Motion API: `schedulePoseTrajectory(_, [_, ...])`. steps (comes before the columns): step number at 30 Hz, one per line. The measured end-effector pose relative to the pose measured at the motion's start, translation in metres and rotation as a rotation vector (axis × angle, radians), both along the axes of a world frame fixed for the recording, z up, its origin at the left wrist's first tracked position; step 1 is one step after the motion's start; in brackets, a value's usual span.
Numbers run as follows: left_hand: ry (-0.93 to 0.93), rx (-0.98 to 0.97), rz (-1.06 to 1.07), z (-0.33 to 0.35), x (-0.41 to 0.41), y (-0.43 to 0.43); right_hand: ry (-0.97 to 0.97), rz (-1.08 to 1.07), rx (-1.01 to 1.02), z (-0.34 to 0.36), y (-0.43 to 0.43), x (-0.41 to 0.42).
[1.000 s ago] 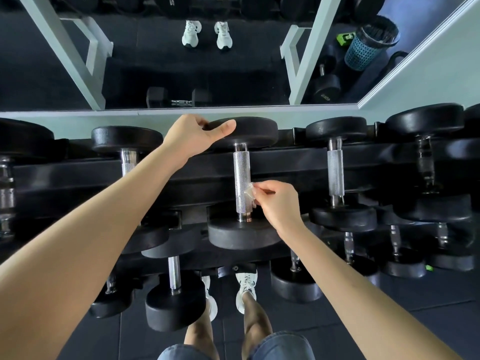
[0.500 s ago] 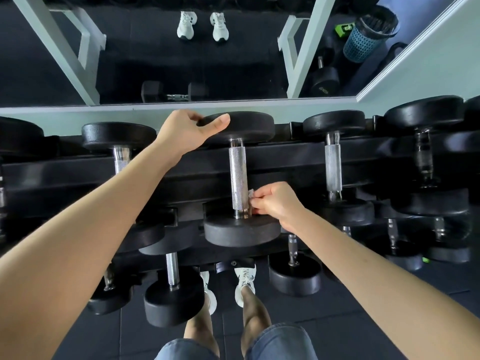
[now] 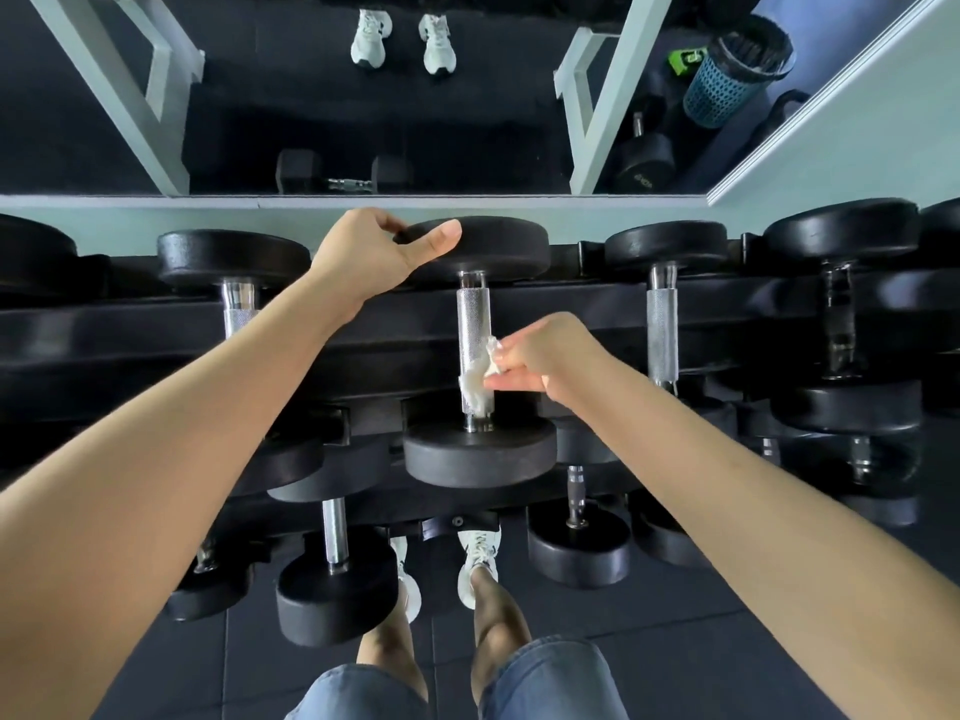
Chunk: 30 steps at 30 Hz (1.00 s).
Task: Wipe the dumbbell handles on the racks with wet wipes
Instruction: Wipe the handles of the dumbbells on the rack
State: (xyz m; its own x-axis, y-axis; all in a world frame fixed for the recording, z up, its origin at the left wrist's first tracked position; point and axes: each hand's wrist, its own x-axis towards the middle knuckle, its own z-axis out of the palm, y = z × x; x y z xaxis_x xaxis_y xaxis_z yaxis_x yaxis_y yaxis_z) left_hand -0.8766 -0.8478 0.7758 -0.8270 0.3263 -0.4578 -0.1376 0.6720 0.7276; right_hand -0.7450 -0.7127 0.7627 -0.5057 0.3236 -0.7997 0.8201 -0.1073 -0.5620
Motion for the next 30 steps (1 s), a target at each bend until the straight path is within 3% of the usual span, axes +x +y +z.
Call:
schedulePoseTrajectory(5, [0.02, -0.014, -0.021, 0.005, 0.002, 0.0, 0.169, -0.048, 0.237, -0.011, -0.007, 0.014])
schedulePoseTrajectory(8, [0.035, -0.045, -0.037, 0.006, 0.002, 0.001, 0.236, 0.323, 0.529, -0.022, -0.025, 0.035])
schedulePoseTrajectory(10, [0.04, -0.051, -0.036, 0.007, 0.003, 0.001, 0.201, 0.499, 0.592, -0.026, -0.03, 0.04])
schedulePoseTrajectory(12, [0.042, -0.058, -0.036, 0.007, 0.003, 0.001, 0.178, 0.523, 0.524, -0.028, -0.027, 0.042])
schedulePoseTrajectory(20, [0.046, -0.076, -0.043, 0.005, 0.001, 0.001, 0.356, 0.185, 0.497, -0.021, -0.01, -0.01])
schedulePoseTrajectory(24, [0.034, -0.065, -0.032, 0.004, 0.001, 0.0, 0.361, 0.2, 0.471, -0.029, -0.017, 0.017])
schedulePoseTrajectory(28, [0.018, -0.039, -0.021, 0.008, 0.002, 0.001, 0.264, 0.201, 0.309, -0.036, -0.015, 0.028])
schedulePoseTrajectory(30, [0.019, -0.051, -0.046, 0.011, 0.003, 0.003, 0.248, 0.147, 0.106, -0.035, -0.005, 0.017])
